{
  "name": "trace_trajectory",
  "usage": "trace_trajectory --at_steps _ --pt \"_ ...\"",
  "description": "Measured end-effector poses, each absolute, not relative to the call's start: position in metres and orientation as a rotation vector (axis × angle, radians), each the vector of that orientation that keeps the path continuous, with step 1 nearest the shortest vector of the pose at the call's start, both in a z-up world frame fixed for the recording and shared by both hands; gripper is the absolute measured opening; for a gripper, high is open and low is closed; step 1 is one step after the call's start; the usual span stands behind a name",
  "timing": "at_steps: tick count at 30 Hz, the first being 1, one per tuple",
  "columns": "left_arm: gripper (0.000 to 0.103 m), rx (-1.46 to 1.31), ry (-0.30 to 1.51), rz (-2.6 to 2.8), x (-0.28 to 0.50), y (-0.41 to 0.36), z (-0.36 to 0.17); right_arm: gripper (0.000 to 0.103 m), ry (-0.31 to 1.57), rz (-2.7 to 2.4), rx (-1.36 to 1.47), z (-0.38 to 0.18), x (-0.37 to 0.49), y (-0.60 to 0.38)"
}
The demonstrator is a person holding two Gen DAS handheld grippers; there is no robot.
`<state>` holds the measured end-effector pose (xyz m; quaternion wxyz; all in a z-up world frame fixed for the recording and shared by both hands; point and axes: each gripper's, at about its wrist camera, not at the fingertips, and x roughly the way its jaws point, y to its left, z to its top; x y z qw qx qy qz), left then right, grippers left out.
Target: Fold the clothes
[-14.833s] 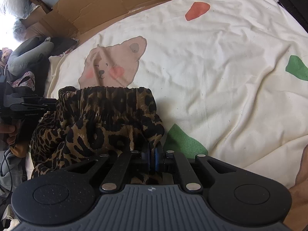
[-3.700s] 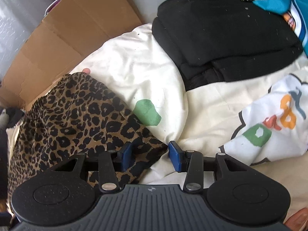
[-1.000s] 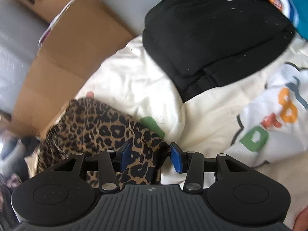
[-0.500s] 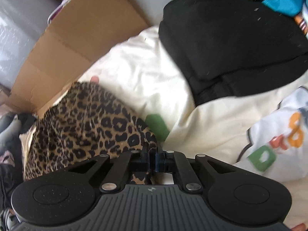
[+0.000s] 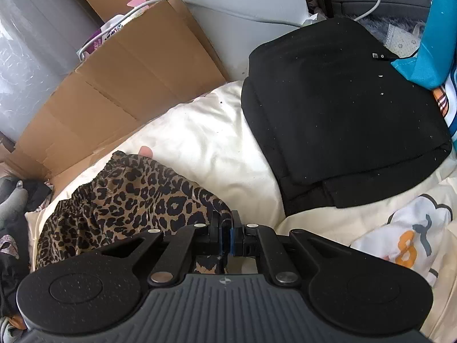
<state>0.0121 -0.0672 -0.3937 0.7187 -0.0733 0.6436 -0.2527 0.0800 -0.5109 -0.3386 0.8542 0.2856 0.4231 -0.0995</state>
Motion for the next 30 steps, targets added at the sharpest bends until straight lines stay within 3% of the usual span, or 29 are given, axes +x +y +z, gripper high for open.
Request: trace_trajectory --at_steps 6,8,10,13,17,30 --pt "0.002 -0.116 1.47 -0.577 0.011 -0.065 -0.411 0.004 0.926 -0.25 0.594 -0.351 0.083 -0.513" --pt "0.003 -0.079 1.485 -0.56 0.01 -0.066 -0.415 0.014 0.959 -0.28 0.596 -0.359 0.082 -0.512" --pt "0.013 -0.02 1.475 -0.537 0.006 -0.07 -0.414 0.019 1.002 -0.301 0.557 -0.362 0.081 -0.507" --pt "0.015 -0.034 1.481 -0.552 0.004 -0.069 -0.409 0.027 0.999 -0.305 0.552 -0.354 0.073 -0.505" --pt "0.017 -0.005 1.456 -0.545 0.004 -0.071 -0.39 0.037 0.966 -0.327 0.592 -0.337 0.061 -0.503" --pt "0.017 0.039 1.337 -0.529 0.068 -0.072 -0.283 0.042 0.83 -0.308 0.68 -0.251 0.036 -0.466"
